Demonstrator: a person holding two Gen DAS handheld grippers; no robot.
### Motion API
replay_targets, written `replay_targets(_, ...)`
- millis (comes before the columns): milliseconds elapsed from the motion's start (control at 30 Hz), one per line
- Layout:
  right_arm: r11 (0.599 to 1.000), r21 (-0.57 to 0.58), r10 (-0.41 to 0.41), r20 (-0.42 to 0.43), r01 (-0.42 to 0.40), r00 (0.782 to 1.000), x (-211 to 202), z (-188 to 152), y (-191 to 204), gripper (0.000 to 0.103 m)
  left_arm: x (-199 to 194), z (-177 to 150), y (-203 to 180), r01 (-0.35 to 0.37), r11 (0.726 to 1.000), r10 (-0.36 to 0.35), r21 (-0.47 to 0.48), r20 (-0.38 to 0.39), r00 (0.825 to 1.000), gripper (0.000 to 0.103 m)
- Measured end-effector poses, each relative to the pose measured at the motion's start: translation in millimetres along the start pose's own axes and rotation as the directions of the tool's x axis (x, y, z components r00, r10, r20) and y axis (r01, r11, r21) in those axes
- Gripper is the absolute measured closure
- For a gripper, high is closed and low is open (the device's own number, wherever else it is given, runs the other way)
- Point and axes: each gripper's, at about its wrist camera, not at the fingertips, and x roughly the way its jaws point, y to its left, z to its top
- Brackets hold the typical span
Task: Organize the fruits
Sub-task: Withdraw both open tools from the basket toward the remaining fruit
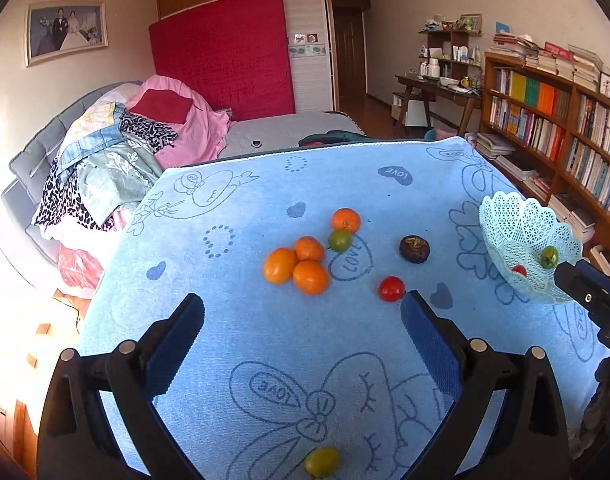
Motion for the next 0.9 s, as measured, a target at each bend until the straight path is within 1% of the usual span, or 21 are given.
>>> replay_targets(133, 0.999, -0.034, 0.038, -0.038, -0.039, 0.999, 8.7, -12.5, 17.1, 0.023, -1.0, -17.7, 22.2, -0.046, 0.999, 0.045, -0.013, -0.027, 0.999, 0.005)
replay_targets(267, 0.994, -0.069, 0.076, -0.082, -0.082, 0.994, 17.1, -24.9, 35.5, 0.023, 1.1, -38.7, 44.4, -0.069, 0.997, 0.066, -0.038, -0.074, 0.995, 0.005)
replay_targets(433, 0.984, -0.106, 0.125, -0.146, -0.141, 0.981, 29.2, -42.4, 57.0, 0.023, 5.7, -59.6, 63.7, -0.108, 0.993, 0.102, -0.04, -0.124, 0.987, 0.005)
replay_targets(567, 0.974, -0.14, 0.151, -0.193, -0.18, 0.969, 36.5, -57.6, 76.7, 0.023, 10.6, -70.1, 80.0, -0.128, 0.989, 0.115, -0.075, -0.156, 0.981, 0.005)
replay_targets(700, 0.976, -0.131, 0.143, -0.214, -0.174, 0.966, 45.3, -61.8, 80.3, 0.023, 11.3, -76.7, 85.5, -0.112, 0.988, 0.093, -0.104, -0.171, 0.981, 0.005)
replay_targets(900, 0.987, -0.066, 0.128, -0.235, -0.147, 0.963, 64.6, -52.1, 68.5, 0.023, 11.9, -86.8, 68.7, -0.031, 0.995, 0.013, -0.092, -0.188, 0.982, 0.005)
